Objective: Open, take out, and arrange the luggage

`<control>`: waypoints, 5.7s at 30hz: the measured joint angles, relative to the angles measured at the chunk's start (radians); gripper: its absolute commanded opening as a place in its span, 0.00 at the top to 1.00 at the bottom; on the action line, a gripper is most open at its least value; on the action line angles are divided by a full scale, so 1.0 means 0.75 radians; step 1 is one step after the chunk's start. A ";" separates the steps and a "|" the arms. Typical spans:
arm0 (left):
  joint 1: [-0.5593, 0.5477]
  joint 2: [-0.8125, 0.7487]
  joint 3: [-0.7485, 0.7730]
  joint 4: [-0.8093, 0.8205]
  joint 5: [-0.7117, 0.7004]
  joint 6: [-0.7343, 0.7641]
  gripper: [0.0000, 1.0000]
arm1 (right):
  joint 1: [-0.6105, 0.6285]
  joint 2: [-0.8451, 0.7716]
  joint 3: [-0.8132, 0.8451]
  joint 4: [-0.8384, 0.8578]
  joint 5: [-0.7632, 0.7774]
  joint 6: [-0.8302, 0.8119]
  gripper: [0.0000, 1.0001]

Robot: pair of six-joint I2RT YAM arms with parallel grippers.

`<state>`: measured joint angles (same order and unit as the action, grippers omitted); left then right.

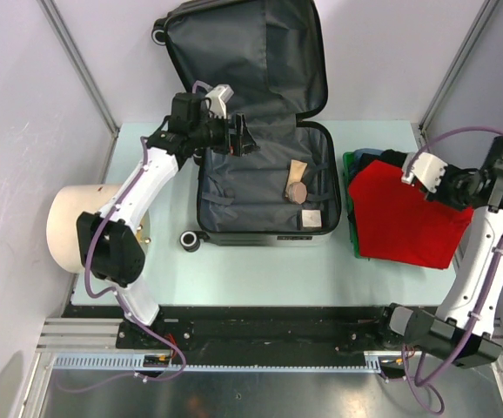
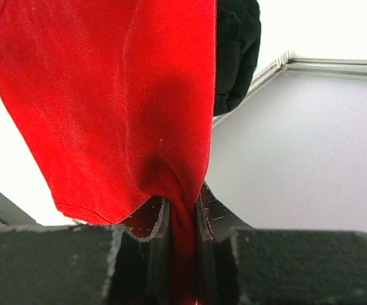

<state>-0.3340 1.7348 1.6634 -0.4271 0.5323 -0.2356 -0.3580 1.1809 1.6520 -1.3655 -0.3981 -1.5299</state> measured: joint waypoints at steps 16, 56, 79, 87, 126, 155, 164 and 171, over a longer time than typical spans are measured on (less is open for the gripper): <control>0.031 0.075 0.016 0.005 0.023 0.001 0.00 | -0.140 0.436 0.139 0.116 -0.458 -0.263 1.00; 0.377 -0.300 -0.153 -0.163 -0.106 0.405 0.00 | -0.037 0.577 0.000 0.840 -0.433 1.128 0.18; 1.132 -0.742 -0.298 -0.765 -0.112 0.621 0.00 | 0.401 0.306 0.081 1.037 -0.342 1.506 0.00; 1.345 -0.779 -0.305 -1.013 -0.081 0.891 0.00 | 0.815 0.270 -0.154 1.175 -0.317 1.554 0.00; 1.303 -0.573 -0.477 -1.257 -0.108 1.542 0.11 | 1.329 1.120 0.151 1.600 -0.663 1.970 0.06; 1.198 -0.570 0.186 -1.156 0.181 0.800 0.08 | 1.598 1.474 0.476 1.695 -0.419 1.486 0.40; 1.198 -0.322 0.159 -1.052 0.208 0.741 0.15 | 1.607 1.567 0.376 1.948 -0.476 1.451 0.49; 1.198 -0.326 0.122 -1.013 0.203 0.733 0.15 | 1.684 1.731 0.543 2.028 -0.430 1.449 0.49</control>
<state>0.5648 1.4906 1.7546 -1.1866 0.6849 0.3141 0.9047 2.4790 2.0590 0.1555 -0.7208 -0.4431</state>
